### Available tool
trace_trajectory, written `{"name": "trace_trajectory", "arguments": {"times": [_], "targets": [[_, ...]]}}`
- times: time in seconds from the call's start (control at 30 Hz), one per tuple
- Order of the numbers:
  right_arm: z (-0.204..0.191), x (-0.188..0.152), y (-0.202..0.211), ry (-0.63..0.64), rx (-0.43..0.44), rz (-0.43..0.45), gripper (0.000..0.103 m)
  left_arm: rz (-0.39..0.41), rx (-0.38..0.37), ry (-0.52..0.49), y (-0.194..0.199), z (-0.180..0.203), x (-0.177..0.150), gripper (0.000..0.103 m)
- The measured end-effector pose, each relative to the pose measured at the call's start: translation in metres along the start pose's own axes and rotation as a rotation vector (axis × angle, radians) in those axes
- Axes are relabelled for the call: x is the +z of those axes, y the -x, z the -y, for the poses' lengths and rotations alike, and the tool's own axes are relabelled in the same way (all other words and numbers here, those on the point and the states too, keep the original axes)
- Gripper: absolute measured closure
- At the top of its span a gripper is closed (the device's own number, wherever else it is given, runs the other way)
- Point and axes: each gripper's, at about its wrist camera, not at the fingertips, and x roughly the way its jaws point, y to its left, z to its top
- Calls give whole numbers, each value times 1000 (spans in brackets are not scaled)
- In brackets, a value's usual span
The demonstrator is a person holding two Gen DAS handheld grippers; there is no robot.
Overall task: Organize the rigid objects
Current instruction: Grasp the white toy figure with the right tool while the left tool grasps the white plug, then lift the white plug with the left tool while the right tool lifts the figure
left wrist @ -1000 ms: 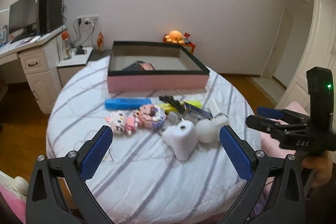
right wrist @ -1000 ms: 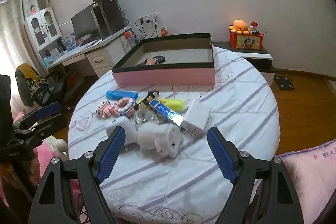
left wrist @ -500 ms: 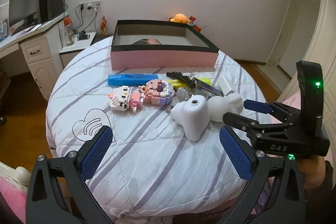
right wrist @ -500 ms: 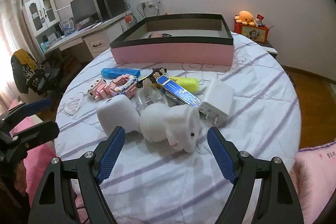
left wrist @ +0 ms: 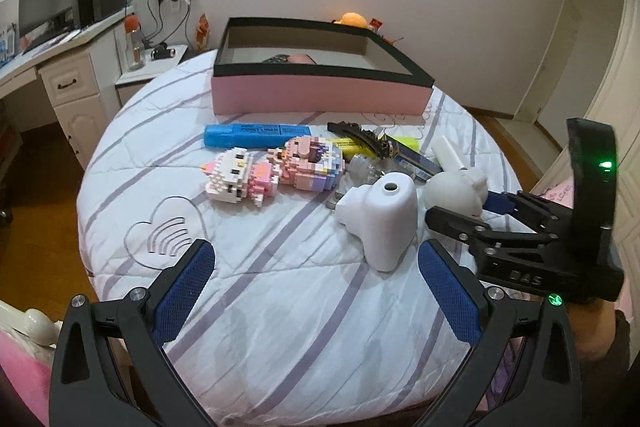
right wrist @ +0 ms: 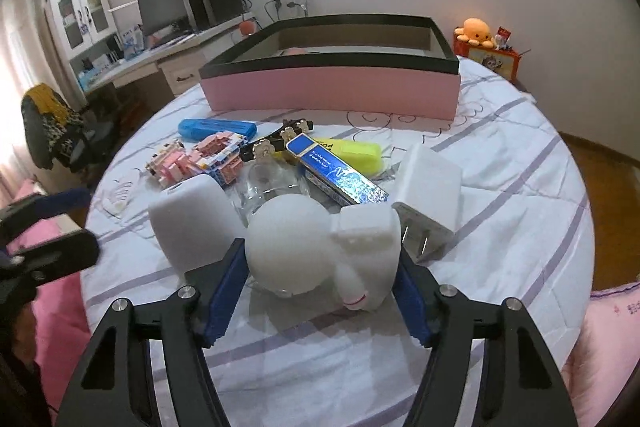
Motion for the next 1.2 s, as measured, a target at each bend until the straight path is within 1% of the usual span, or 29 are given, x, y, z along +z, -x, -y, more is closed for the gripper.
{"name": "trace_trajectory", "arguments": {"times": [0.2, 0.3, 0.4, 0.53, 0.6, 0.63, 0.67, 0.7, 0.73, 0.8, 0.83, 0.87, 0.97, 1.2], "targets": [[15, -8, 17, -11, -17, 2, 34, -16, -10, 47, -21, 19, 8, 0], [27, -14, 25, -33, -23, 11, 34, -30, 8, 64, -35, 31, 12, 0], [36, -16, 29, -60, -7, 21, 34, -64, 29, 68, -50, 40, 14, 0], [42, -15, 29, -79, 29, 33, 34, -70, 102, 57, -65, 47, 15, 0], [43, -15, 28, -82, 42, 34, 34, -66, 167, 31, -68, 48, 14, 0], [43, -15, 28, -84, 47, 36, 34, -66, 183, 12, -70, 47, 12, 0], [44, -15, 27, -89, 53, 36, 34, -63, 175, 2, -70, 46, 11, 0], [45, -14, 26, -91, 55, 38, 34, -61, 159, -1, -69, 45, 10, 4], [45, -14, 26, -94, 57, 40, 34, -57, 126, -5, -68, 43, 9, 14], [45, -15, 25, -95, 58, 42, 34, -67, 66, -22, -66, 41, 8, 25], [46, -15, 25, -97, 58, 43, 33, -70, 54, -36, -64, 40, 7, 33], [45, -15, 24, -98, 57, 44, 33, -70, 51, -46, -62, 38, 6, 37], [46, -15, 23, -100, 56, 44, 33, -78, 35, -61, -54, 29, 2, 38], [40, -15, 23, -97, 32, 44, 33, -90, 77, -70, -34, 2, -8, 38]]}}
